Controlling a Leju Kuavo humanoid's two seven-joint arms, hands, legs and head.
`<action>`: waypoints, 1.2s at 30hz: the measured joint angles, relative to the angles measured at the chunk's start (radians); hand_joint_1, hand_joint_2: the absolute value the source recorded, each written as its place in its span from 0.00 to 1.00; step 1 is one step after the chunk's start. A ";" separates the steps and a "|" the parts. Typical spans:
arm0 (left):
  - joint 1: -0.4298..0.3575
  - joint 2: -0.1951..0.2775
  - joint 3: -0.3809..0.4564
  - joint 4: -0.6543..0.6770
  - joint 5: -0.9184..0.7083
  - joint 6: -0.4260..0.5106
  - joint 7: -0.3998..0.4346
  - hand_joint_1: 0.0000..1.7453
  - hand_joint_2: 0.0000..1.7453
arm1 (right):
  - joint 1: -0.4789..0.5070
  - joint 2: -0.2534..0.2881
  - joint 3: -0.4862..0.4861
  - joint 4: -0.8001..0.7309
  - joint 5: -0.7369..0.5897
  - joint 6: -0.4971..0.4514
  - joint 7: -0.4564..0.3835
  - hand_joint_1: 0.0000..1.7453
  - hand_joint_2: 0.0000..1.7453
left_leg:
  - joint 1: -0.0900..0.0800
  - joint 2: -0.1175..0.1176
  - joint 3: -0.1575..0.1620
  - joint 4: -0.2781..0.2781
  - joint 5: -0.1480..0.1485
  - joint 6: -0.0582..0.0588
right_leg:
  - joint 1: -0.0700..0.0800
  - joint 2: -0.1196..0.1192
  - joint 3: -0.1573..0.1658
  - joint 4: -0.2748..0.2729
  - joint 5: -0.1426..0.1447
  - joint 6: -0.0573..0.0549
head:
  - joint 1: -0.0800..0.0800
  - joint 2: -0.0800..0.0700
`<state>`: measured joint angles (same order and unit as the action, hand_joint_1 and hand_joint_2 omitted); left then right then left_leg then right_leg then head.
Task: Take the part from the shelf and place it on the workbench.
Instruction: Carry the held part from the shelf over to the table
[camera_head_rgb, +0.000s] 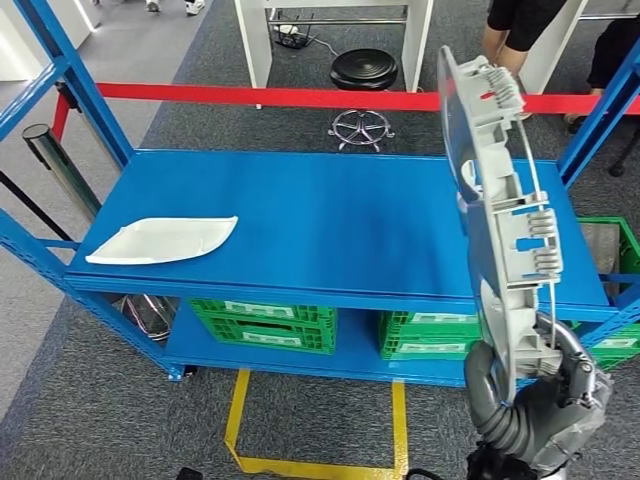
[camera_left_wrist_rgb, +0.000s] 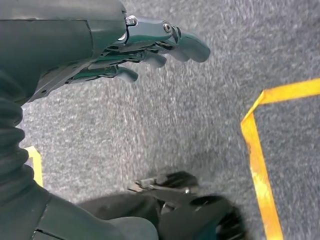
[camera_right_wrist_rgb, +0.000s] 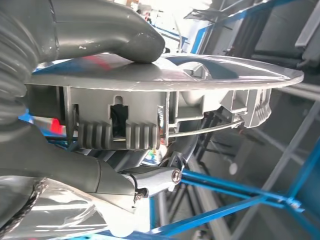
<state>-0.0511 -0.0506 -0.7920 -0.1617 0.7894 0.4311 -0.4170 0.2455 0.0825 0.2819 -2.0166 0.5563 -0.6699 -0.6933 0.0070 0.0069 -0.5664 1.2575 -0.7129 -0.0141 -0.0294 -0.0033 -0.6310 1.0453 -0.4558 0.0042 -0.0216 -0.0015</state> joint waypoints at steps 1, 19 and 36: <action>0.000 -0.003 -0.001 0.000 0.001 0.002 0.000 0.00 1.00 | 0.001 -0.004 0.002 -0.006 -0.024 0.000 0.000 1.00 1.00 | 0.001 0.000 -0.011 0.033 -0.006 0.000 | 0.001 0.000 -0.006 0.000 0.005 -0.001 | 0.000 0.000; -0.005 -0.023 -0.021 0.002 0.008 0.013 0.000 0.00 1.00 | 0.036 -0.100 0.020 -0.072 -0.214 0.000 0.000 1.00 1.00 | -0.026 0.005 -0.010 -0.261 0.258 0.065 | 0.015 0.002 -0.019 0.209 -0.085 0.034 | 0.004 0.000; -0.007 -0.003 -0.042 0.004 -0.011 -0.023 0.005 0.00 1.00 | 0.041 -0.115 0.019 -0.085 -0.247 0.001 0.001 1.00 1.00 | 0.002 -0.006 0.055 -0.164 0.182 -0.004 | 0.018 -0.005 0.040 -0.044 -0.001 -0.001 | -0.002 0.000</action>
<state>-0.0577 -0.0534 -0.8345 -0.1579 0.7788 0.4078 -0.4121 0.2867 -0.0320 0.3013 -2.1019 0.3091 -0.6687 -0.6928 0.0092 0.0013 -0.5114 1.0936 -0.5309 -0.0182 -0.0110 -0.0086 -0.5907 1.0016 -0.4565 0.0031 -0.0239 -0.0015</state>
